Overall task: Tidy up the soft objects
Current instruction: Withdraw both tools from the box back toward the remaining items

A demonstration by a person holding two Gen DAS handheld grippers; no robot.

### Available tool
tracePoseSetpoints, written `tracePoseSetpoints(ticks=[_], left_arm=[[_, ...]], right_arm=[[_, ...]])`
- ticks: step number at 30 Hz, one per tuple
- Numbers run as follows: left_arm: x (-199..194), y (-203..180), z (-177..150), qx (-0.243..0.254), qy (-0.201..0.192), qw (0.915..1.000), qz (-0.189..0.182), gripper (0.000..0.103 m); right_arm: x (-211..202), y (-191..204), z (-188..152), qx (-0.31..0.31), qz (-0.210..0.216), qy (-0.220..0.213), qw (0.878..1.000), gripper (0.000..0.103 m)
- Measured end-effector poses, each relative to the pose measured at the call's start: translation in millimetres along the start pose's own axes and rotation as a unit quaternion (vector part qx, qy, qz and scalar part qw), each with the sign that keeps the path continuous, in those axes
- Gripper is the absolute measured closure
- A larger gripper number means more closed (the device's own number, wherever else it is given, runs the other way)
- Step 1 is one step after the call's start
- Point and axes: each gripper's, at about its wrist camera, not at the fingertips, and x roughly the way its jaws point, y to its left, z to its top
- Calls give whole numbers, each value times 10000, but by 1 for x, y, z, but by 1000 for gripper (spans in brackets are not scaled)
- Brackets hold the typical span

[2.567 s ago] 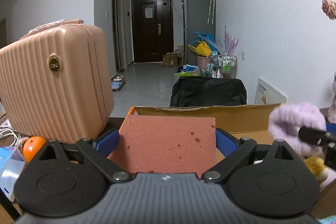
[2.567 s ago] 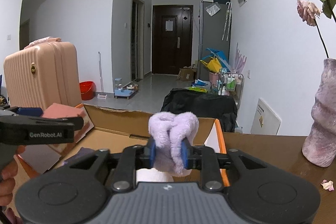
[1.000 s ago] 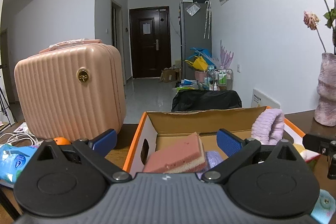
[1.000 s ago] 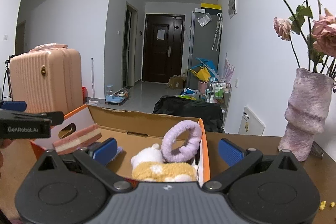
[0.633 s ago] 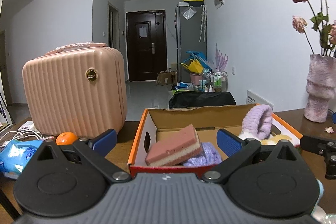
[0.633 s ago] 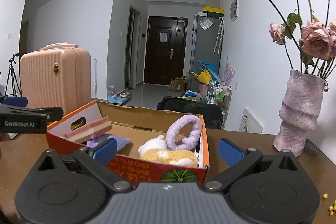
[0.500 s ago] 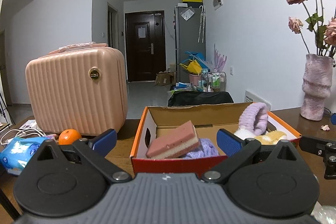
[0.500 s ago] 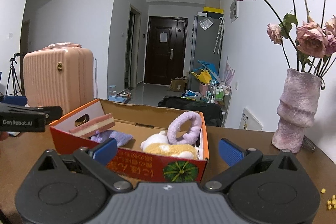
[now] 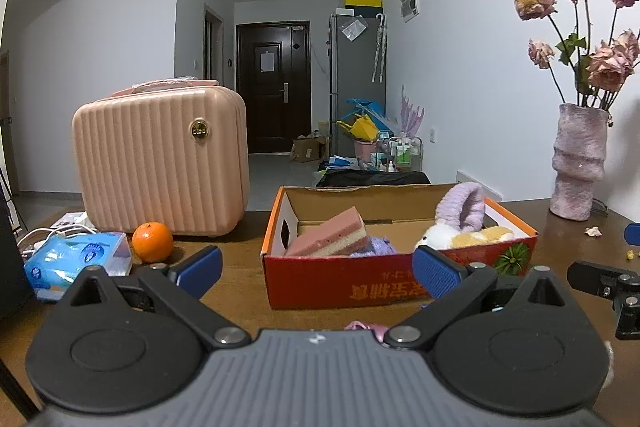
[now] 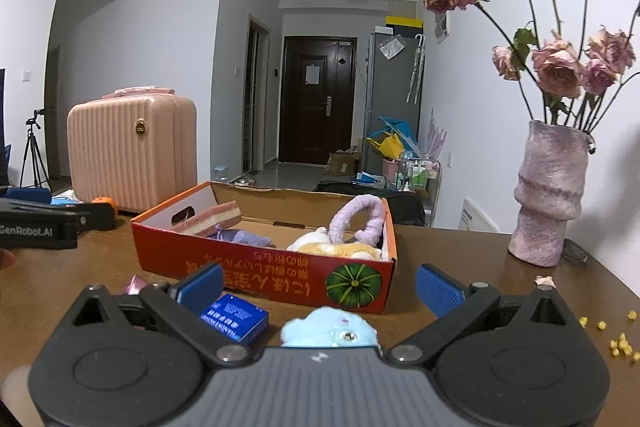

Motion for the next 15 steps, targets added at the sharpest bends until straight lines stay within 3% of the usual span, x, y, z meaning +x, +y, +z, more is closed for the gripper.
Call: tracePoseSetpoints(ticks=[15], left_arm=[[-58,-11,-23,145,71,9998,-96,0]], right_arm=[[-56,11,-28,116,-64,-23,9999,0]])
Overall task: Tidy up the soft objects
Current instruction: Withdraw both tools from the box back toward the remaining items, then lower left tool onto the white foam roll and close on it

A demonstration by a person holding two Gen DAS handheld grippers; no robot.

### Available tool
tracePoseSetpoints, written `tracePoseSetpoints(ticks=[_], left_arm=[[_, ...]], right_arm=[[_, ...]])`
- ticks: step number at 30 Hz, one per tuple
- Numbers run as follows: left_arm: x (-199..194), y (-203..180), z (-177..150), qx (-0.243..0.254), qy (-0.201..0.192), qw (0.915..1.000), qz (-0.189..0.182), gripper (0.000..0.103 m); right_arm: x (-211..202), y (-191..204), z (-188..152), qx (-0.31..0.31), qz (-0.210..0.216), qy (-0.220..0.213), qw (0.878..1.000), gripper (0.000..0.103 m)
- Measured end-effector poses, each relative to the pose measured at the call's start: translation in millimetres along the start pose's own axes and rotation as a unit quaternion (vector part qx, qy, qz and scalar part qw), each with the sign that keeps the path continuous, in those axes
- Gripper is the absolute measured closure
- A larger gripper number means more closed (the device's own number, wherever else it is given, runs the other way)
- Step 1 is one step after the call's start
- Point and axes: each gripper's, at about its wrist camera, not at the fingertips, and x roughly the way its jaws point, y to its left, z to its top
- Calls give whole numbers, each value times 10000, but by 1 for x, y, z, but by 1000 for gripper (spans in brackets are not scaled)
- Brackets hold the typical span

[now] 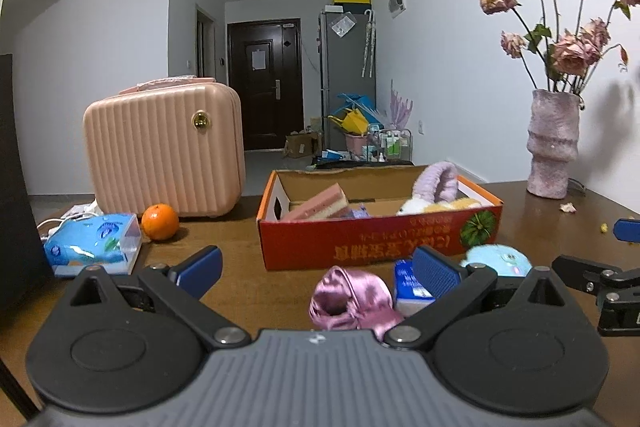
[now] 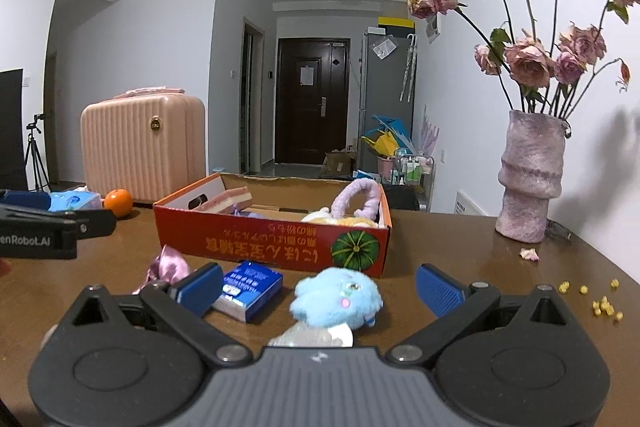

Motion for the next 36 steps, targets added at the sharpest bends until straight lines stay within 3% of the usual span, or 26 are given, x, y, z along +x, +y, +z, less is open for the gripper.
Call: tracePoseSetpoints(ticks=[21,28,33,36], left_arm=[[-61,-10,-57,44,500,9987,-72,0],[-56,-16,-63,184,657,9976,-59,0],[-39,-13,-65,88,973,9952,-74,0],[-30,-13,-66,76,1137,9934,-88,8]], right_arm=[[-58,8,-50,77,-162,244,9995,0],[-59,9,-53,82,-192,274,9994,0],[-57,8,-53,119,-188,323,9992,0],[-56,7,-54,146,-187,344,9991,0]])
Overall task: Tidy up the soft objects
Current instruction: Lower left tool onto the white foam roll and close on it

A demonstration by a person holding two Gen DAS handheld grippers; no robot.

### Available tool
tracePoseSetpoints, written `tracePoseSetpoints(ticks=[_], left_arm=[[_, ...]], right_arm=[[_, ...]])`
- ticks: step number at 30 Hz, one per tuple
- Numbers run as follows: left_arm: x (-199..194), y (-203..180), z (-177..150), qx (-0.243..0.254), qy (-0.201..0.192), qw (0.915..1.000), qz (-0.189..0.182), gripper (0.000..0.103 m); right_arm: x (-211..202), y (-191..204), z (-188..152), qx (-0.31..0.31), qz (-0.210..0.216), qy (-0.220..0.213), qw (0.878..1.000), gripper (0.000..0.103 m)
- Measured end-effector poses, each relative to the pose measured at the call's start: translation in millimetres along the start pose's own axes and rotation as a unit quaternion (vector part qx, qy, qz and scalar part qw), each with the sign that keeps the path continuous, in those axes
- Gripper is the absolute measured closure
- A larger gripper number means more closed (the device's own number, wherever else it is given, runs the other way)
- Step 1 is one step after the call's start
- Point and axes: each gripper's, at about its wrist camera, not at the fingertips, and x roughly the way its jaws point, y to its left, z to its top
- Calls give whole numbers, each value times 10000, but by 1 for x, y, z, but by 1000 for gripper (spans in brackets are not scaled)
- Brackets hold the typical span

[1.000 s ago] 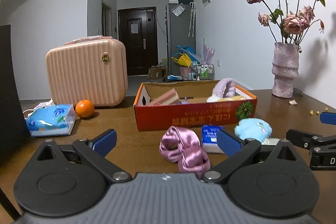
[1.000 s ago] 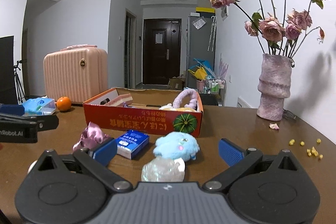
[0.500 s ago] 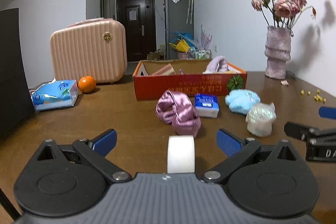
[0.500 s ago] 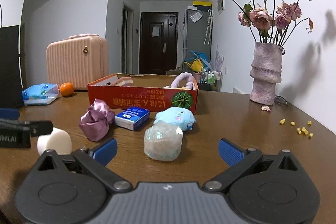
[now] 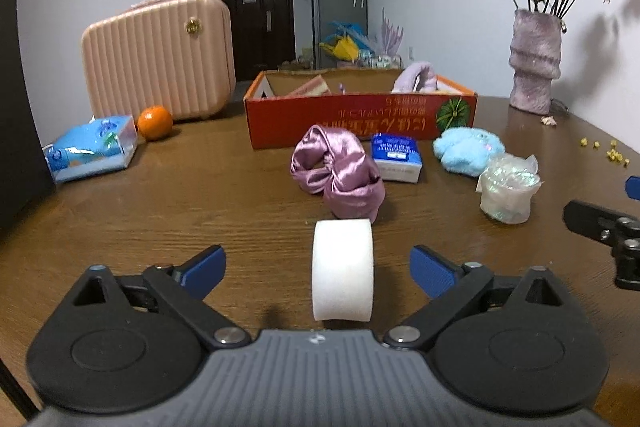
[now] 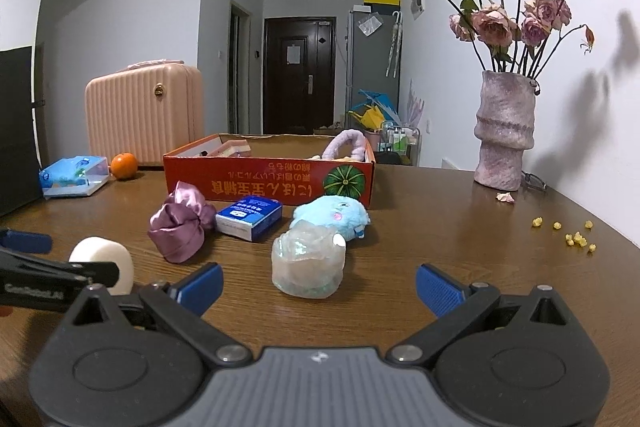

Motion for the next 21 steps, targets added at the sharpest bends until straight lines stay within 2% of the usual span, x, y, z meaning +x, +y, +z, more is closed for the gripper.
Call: tracePoseSetpoints(ticks=[7,10,12,21], left_arm=[[12,-2,0,87,211,9996,-159,29],[15,-2,0,86,300,9992,-263,50],[17,-1,0,66,366,9987,-357,73],[11,0,-1,29,223,9991,-371,73]], right_arm=[[2,1,-1,-20,5,45,10000,0],[2,1,-1,-27,-4,55,10000,0],[3,2,-1,-32,-13,63,10000,0],[4,2,-1,-44,-24,75,10000,0]])
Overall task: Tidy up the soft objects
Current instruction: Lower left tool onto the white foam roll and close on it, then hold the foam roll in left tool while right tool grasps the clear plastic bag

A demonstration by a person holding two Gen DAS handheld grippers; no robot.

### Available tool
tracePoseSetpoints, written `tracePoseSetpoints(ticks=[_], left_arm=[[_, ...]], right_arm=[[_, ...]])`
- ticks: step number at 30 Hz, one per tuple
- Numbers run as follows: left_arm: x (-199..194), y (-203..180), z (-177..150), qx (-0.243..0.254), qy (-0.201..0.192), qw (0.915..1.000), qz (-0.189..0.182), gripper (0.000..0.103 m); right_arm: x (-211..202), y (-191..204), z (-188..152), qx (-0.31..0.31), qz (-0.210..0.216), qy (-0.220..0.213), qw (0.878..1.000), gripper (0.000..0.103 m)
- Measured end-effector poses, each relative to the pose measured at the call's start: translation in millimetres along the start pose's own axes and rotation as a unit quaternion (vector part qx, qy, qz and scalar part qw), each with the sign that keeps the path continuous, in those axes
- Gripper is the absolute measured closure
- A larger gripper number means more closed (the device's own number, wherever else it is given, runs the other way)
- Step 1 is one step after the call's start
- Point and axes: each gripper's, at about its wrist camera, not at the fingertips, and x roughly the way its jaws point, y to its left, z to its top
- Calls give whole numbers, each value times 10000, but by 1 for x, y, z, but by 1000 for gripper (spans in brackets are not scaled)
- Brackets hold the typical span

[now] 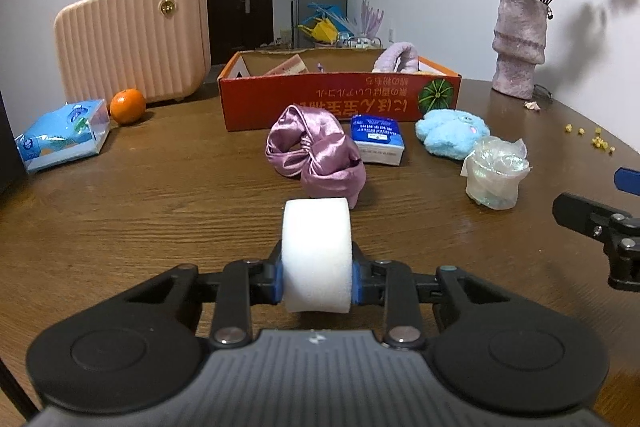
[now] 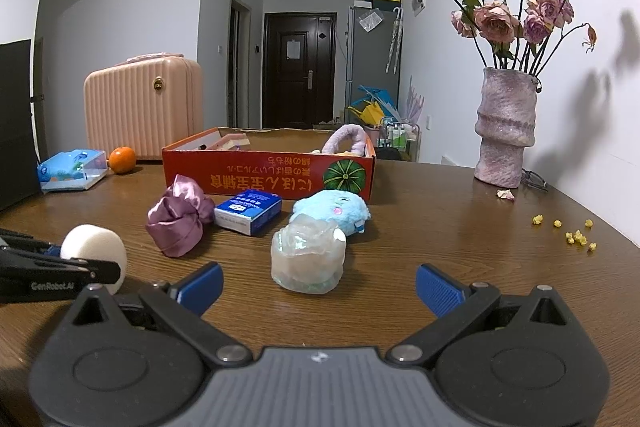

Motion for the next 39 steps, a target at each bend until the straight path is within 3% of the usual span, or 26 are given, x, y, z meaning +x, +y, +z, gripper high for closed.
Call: tracePoseSetpoints(ticks=[8,15,22,39], left_arm=[[-5,0,1,-15,-146,9999,43,73],[-22,2,2,-68,-680,9974,232,73],[-32,5,3,-124,-922,9952,294,73],[-33,15,11,-329,-1093,9927,384,73]], right_arm=[[0,0,0,0,-2,1,10000,0],[1,0,0,-9,-4,9,10000,0],[3,1,-2,-53,-19,48,10000,0],[30,12,0,-184,134,507,9985,0]])
